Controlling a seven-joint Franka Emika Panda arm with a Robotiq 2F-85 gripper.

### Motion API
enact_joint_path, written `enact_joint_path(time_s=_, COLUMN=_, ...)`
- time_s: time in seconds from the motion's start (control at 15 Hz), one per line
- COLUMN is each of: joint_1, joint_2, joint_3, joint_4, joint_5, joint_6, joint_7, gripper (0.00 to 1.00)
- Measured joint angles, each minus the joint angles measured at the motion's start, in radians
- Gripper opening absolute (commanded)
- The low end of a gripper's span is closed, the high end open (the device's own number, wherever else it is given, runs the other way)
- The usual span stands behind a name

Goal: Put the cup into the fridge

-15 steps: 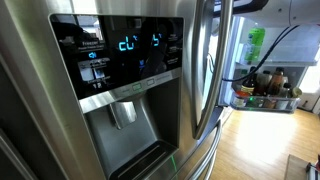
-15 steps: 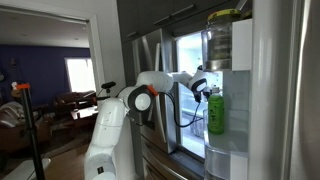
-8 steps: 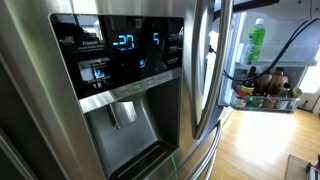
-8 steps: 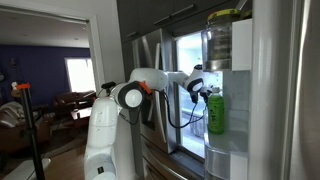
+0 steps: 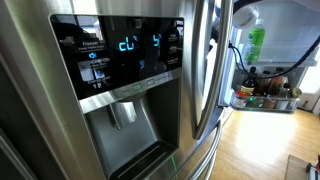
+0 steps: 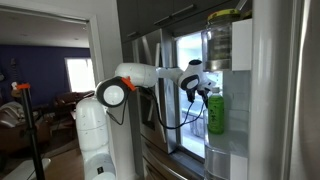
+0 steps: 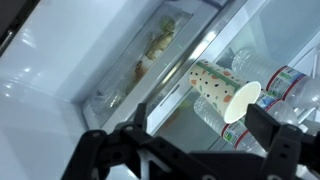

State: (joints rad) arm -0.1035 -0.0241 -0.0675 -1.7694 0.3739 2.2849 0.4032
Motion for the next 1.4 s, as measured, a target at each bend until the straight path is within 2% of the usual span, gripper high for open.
enact_joint_path(time_s=0.27, joint_1=-0.003, joint_2=-0.085, joint_3=-0.018, joint_4=-0.071, joint_5=-0.024, joint_6=-0.056, joint_7=-0.007, gripper=1.0)
enact_joint_path(time_s=0.6, joint_1=-0.007, joint_2=-0.183, joint_3=-0.014, joint_4=-0.16, joint_5=-0.201, joint_6=-0.057, joint_7=0.036, gripper=1.0)
enact_joint_path(time_s=0.87, joint_1=-0.017, joint_2=-0.277, joint_3=-0.004, joint_4=-0.239, joint_5=-0.282, joint_6=-0.066, joint_7=0.04, gripper=1.0)
enact_joint_path(time_s=1.4, joint_1=-0.035, joint_2=-0.484, joint_3=-0.029, joint_4=-0.357, joint_5=-0.29, joint_6=-0.163, joint_7=-0.171, gripper=1.0)
